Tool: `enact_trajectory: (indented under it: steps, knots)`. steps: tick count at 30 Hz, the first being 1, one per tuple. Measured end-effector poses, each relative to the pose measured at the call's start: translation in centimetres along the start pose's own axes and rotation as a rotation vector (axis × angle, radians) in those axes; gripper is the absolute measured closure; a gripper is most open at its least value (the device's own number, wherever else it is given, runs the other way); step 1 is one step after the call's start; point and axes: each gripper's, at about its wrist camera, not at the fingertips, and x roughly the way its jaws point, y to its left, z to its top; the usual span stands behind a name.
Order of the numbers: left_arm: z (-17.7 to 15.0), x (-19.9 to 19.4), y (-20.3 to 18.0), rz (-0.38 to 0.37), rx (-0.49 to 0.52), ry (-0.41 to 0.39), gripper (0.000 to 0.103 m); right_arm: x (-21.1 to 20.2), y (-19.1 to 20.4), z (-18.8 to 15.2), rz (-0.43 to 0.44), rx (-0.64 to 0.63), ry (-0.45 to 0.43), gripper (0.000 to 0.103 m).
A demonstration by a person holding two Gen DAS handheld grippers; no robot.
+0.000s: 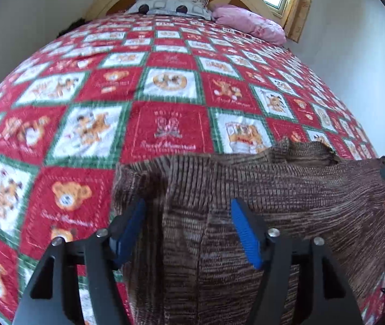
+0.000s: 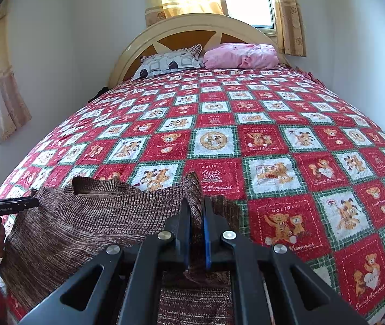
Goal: Fold small clothes
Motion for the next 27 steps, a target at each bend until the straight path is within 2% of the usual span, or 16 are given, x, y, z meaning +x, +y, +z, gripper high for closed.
enact_trajectory:
  steps: [2,3,4,9,11,15,22,24,27]
  knots:
    - [-0.3,-0.2,-0.2,-0.005,0.012,-0.021,0.038,0.2,-0.1,-0.1,0.000,0.002,0.004,0.096]
    - [-0.3,-0.2,-0.4,-0.005,0.020,-0.026,0.044,0.3,-0.3,-0.2,-0.001,0.007,0.007,0.096]
    - [-0.3,-0.2,-0.5,-0.007,0.026,-0.028,0.055,0.3,-0.3,-0.2,-0.003,0.012,0.009,0.096]
    - [0.2,0.0,-1.1,-0.023,0.039,-0.029,0.078,0.4,-0.3,-0.2,-0.012,0.012,0.013,0.096]
    - [0.1,0.1,-1.6,-0.006,0.063,-0.039,0.080,0.4,-0.1,-0.2,-0.018,0.005,0.013,0.096]
    - [0.1,-0.1,-1.7,0.005,0.062,-0.057,0.092,0.4,0.1,-0.3,-0.034,-0.001,0.017,0.096]
    - [1.0,-3.3,0.1,-0.063,-0.089,-0.156,0.093,-2.2,1.2,2.3,-0.024,-0.043,-0.060,0.096]
    - [1.5,-3.4,0.5,-0.054,-0.115,-0.172,0.093,-2.3,1.9,3.5,-0.037,-0.080,-0.090,0.096]
    - [2.0,-1.9,1.0,-0.019,-0.161,-0.164,0.093,-0.4,1.8,4.3,-0.042,-0.080,-0.073,0.096]
